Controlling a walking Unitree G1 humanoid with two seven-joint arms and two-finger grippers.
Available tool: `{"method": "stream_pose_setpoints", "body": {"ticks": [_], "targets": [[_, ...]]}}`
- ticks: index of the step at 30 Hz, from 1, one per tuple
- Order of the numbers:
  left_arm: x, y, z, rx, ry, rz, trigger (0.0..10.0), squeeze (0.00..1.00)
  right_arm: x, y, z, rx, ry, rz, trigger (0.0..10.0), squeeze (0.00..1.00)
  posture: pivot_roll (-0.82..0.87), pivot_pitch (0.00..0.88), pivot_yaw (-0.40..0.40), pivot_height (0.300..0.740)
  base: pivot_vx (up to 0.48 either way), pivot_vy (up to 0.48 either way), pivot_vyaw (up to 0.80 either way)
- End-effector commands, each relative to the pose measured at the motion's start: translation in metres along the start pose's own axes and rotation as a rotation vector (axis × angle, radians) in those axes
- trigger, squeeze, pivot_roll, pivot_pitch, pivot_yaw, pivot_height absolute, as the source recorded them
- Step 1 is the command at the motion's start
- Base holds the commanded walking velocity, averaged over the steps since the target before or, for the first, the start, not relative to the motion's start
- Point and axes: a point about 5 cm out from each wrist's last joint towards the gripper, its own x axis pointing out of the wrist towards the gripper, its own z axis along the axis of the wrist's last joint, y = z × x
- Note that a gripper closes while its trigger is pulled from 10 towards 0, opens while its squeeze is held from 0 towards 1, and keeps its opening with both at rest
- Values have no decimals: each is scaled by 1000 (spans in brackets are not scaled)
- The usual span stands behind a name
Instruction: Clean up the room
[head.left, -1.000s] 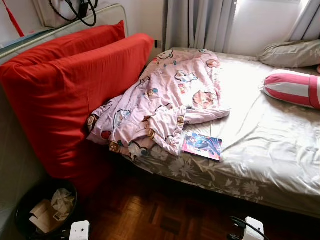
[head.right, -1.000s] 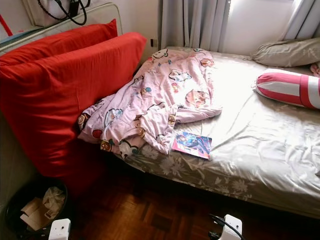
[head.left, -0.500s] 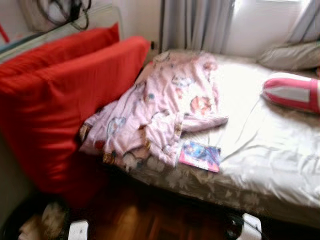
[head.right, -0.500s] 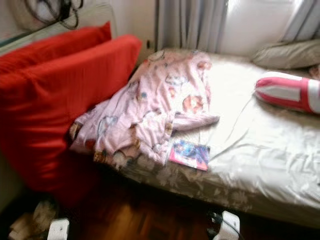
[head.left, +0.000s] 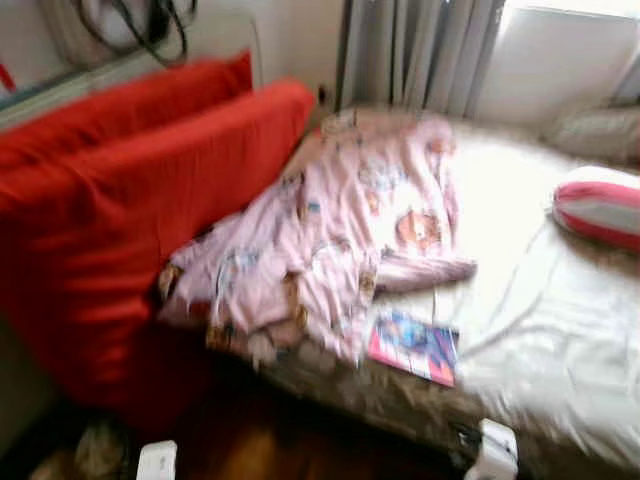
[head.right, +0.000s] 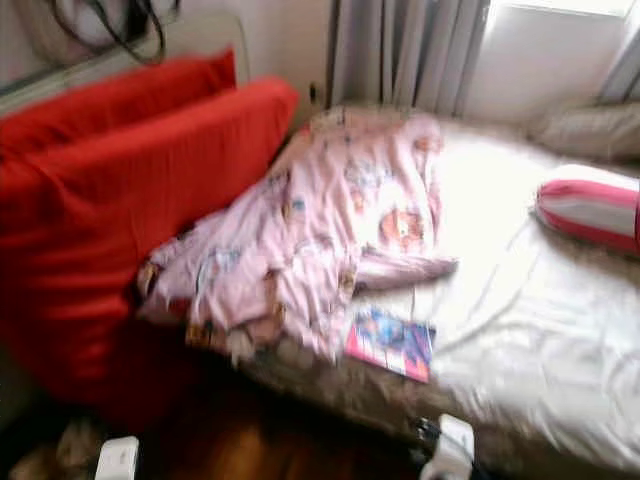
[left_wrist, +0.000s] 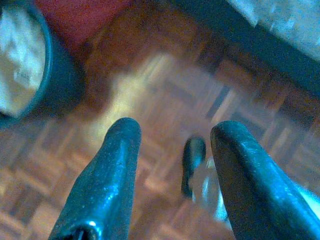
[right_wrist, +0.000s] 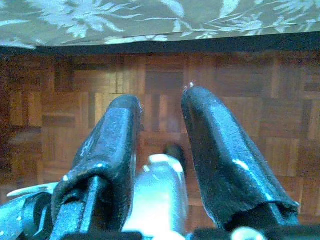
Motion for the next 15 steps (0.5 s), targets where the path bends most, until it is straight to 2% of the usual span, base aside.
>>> {"method": "stream_pose_setpoints", "body": {"ticks": [1,11,15], "targets": [[0,-6,-6,-12,18,-13,10000,0,-2,-10,0,-9,1,-25,10000,0,48,0,-23,740,379,0,0],[-1,-6,-6,-3,19,-19,10000,0,-2,-10,-1,-13,2,-29,10000,0,48,0,-26,740,378,0,0],[0,-6,-6,8,19,-21,10000,0,-2,-11,0,-12,0,-31,10000,0,56,0,-32,740,63,0,0]]}}
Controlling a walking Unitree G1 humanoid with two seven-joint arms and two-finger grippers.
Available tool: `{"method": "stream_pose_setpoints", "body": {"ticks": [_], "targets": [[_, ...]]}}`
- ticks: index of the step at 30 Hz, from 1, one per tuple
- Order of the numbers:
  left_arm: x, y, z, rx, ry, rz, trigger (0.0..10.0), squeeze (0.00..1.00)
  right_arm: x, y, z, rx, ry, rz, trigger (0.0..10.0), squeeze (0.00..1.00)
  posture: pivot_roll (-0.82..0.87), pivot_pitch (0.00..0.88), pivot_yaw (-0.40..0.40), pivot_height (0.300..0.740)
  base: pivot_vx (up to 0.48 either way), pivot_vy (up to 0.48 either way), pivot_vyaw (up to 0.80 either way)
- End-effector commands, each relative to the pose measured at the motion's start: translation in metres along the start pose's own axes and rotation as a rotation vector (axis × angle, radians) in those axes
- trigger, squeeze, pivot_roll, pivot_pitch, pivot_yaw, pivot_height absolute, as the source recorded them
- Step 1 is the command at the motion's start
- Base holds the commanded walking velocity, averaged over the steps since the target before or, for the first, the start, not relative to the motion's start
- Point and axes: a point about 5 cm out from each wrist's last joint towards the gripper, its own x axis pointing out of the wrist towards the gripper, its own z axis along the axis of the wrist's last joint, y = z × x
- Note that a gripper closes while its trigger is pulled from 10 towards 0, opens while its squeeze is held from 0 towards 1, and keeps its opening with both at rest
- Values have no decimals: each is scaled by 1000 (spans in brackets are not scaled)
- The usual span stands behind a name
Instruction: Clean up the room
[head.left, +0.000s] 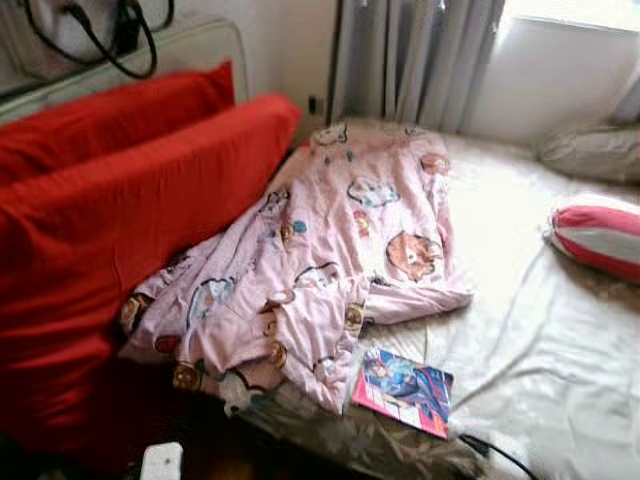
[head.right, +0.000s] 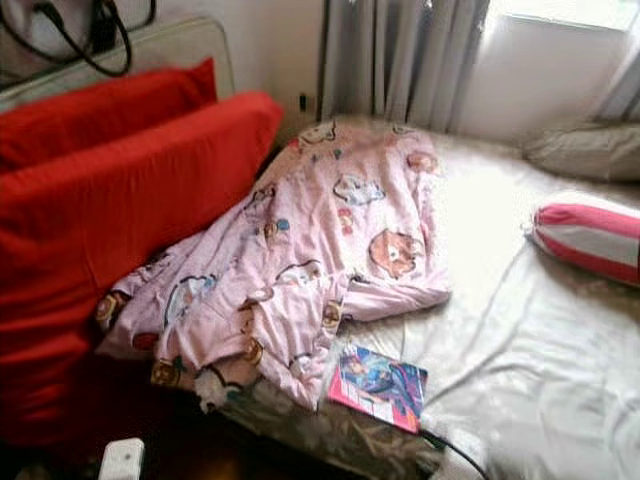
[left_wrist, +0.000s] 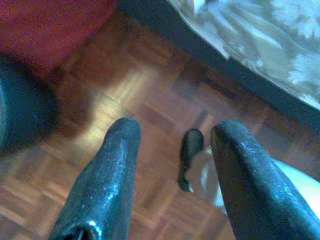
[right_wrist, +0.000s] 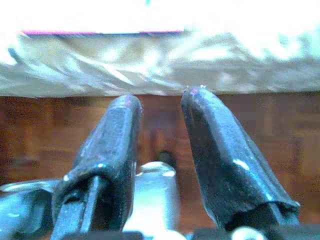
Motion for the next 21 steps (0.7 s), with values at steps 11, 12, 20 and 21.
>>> {"method": "stream_pose_setpoints", "body": {"ticks": [11,12,20,21], "targets": [[4,-11,30,-37,-184,-7,10000,0,-4,-13,15,9,-150,-29,10000,0,74,0,-44,740,0,0,0],[5,-16,47,-36,-254,-22,10000,0,-4,-13,16,11,-166,-27,10000,0,74,0,-44,740,0,0,0],[-6,-21,101,17,-590,-43,10000,0,-10,16,74,-99,-521,101,10000,0,63,0,-43,740,0,0,0],[-6,-21,101,17,-590,-43,10000,0,-10,16,74,-99,-521,101,10000,0,63,0,-43,740,0,0,0]]}}
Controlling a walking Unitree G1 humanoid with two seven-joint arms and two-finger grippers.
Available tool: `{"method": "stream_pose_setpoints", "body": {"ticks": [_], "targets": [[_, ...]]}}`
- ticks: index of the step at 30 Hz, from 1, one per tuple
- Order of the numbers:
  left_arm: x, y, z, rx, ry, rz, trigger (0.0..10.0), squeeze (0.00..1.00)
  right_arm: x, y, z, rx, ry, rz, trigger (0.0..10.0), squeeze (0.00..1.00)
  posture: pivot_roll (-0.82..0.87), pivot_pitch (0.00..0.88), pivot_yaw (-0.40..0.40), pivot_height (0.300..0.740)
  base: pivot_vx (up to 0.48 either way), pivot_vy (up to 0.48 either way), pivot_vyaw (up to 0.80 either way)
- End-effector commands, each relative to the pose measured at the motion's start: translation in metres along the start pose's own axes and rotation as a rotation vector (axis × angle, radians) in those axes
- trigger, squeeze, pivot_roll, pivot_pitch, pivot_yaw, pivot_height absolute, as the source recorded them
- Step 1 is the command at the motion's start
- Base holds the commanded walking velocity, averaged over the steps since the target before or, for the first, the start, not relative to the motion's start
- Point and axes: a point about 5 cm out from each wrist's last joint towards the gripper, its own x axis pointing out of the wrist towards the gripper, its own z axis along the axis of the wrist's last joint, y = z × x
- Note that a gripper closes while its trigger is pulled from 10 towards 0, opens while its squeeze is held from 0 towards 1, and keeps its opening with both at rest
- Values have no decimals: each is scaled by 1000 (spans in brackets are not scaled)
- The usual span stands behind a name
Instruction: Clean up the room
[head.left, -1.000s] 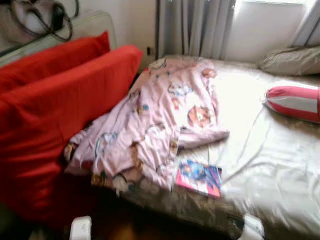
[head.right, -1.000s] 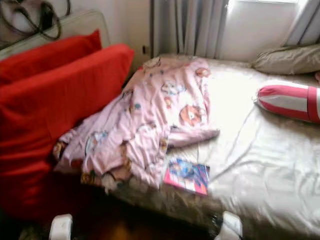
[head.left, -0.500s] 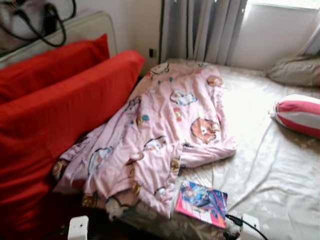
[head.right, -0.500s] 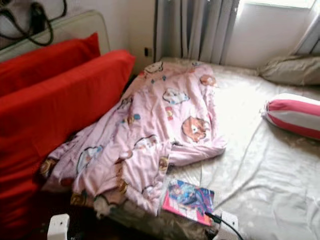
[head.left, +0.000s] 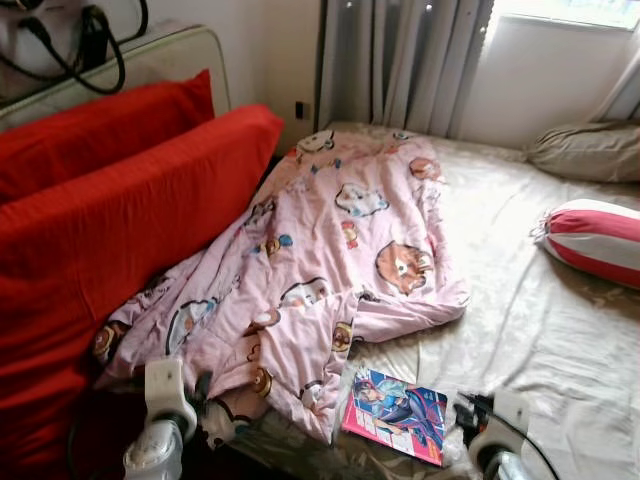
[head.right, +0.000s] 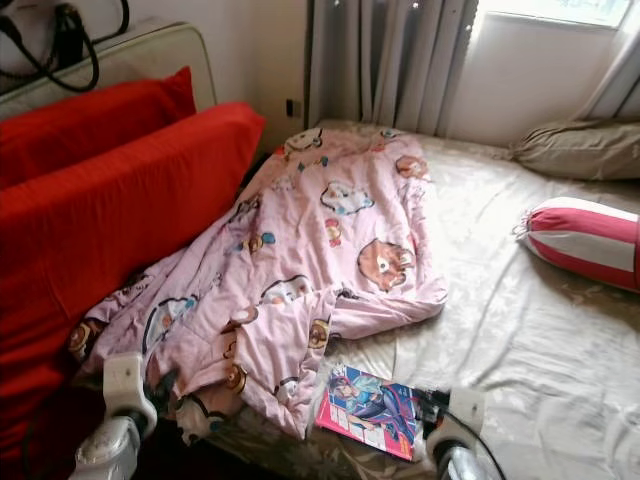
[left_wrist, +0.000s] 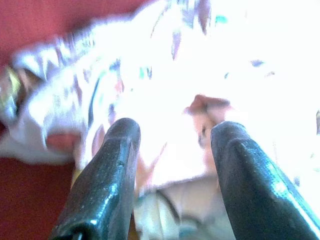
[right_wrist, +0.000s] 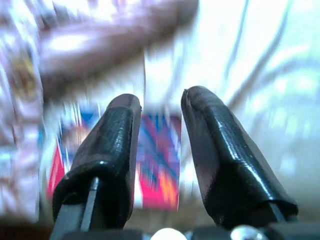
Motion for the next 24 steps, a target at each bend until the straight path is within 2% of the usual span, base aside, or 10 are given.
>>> {"method": "stream_pose_setpoints", "body": {"ticks": [1,2,6,10,12,14,19,24], "targets": [[-7,-3,-8,18,8,-17,10000,0,0,2,3,-17,-24,20,10000,0,63,0,-43,740,0,0,0],[-7,-5,1,31,-69,-35,10000,0,1,5,10,-40,-78,52,10000,0,54,0,-41,740,0,0,0],[-9,-10,17,40,-171,-70,10000,0,1,8,25,-39,-183,82,10000,0,46,0,-34,740,0,0,0],[-12,-14,21,40,-197,-85,10000,0,0,16,29,-46,-223,121,10000,0,41,12,-38,740,0,0,0],[-15,-24,23,41,-211,-142,10000,0,2,25,34,-72,-250,153,10000,0,40,24,-48,740,0,0,0],[-16,-29,24,42,-219,-160,10000,0,2,29,37,-78,-265,168,10000,0,38,31,-50,740,0,0,0],[-19,-30,29,21,-227,-141,10000,0,0,27,38,-94,-275,156,10000,0,42,36,-53,740,0,0,0],[-19,-23,29,19,-221,-116,10000,0,1,24,36,-89,-254,108,10000,0,39,13,-60,740,0,0,0]]}}
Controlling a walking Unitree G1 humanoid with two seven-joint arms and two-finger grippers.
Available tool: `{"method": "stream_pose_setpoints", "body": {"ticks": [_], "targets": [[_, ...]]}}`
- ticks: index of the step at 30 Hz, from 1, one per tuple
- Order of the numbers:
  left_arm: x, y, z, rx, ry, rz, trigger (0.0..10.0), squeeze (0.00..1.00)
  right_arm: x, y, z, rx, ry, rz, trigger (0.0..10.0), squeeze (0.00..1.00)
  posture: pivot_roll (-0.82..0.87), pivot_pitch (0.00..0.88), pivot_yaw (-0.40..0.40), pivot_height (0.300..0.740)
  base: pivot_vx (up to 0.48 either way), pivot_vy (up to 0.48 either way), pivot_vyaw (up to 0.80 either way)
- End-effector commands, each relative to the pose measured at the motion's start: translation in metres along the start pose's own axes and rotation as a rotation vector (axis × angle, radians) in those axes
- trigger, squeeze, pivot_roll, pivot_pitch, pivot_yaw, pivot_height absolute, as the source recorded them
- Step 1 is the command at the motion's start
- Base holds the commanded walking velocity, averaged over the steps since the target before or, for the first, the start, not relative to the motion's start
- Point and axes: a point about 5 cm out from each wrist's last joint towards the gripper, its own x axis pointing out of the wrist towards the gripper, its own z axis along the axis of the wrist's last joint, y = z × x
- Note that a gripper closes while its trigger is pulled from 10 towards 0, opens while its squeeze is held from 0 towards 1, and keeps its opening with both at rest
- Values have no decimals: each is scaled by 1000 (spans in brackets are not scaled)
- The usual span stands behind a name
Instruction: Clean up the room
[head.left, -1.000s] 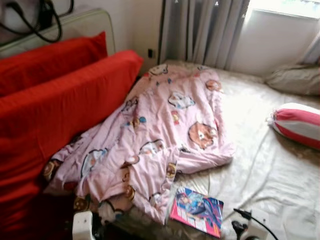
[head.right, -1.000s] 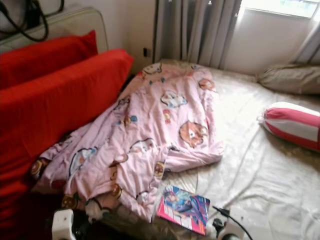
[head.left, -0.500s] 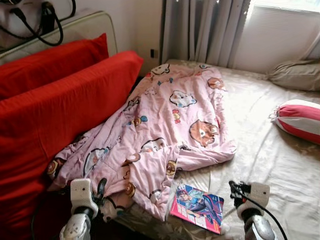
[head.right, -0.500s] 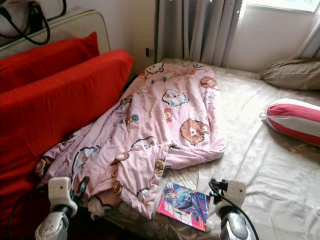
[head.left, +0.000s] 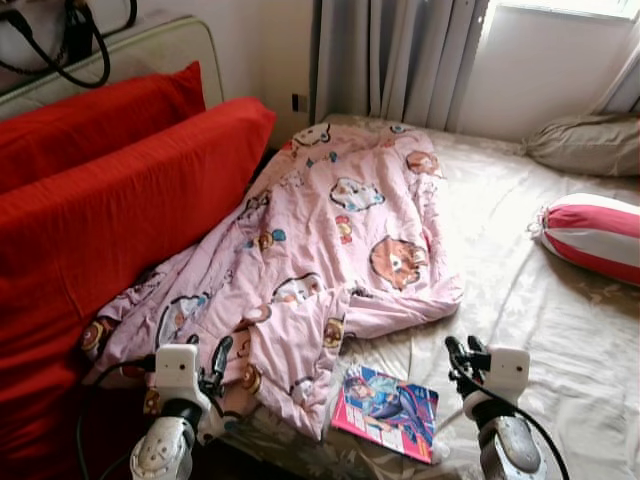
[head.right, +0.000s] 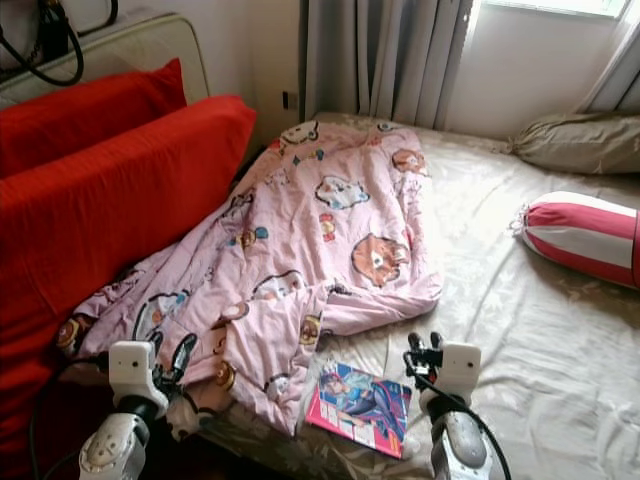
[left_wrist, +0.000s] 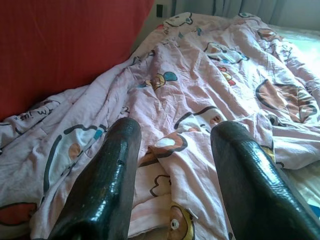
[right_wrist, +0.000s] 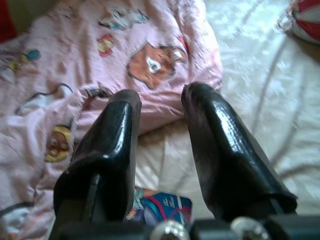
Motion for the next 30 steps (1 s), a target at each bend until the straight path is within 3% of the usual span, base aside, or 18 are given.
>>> {"method": "stream_pose_setpoints", "body": {"ticks": [1,17,30], "targets": [[-3,6,0,-16,8,28,10000,0,1,-4,1,-8,16,-27,10000,0,41,7,-63,740,0,0,0],[-6,5,-4,4,46,13,10000,0,1,-11,-4,-18,75,-57,10000,0,54,0,-64,631,0,0,0],[-2,8,-1,0,51,31,10000,0,4,-11,-3,12,85,-43,10000,0,70,17,-77,631,0,0,0]]}}
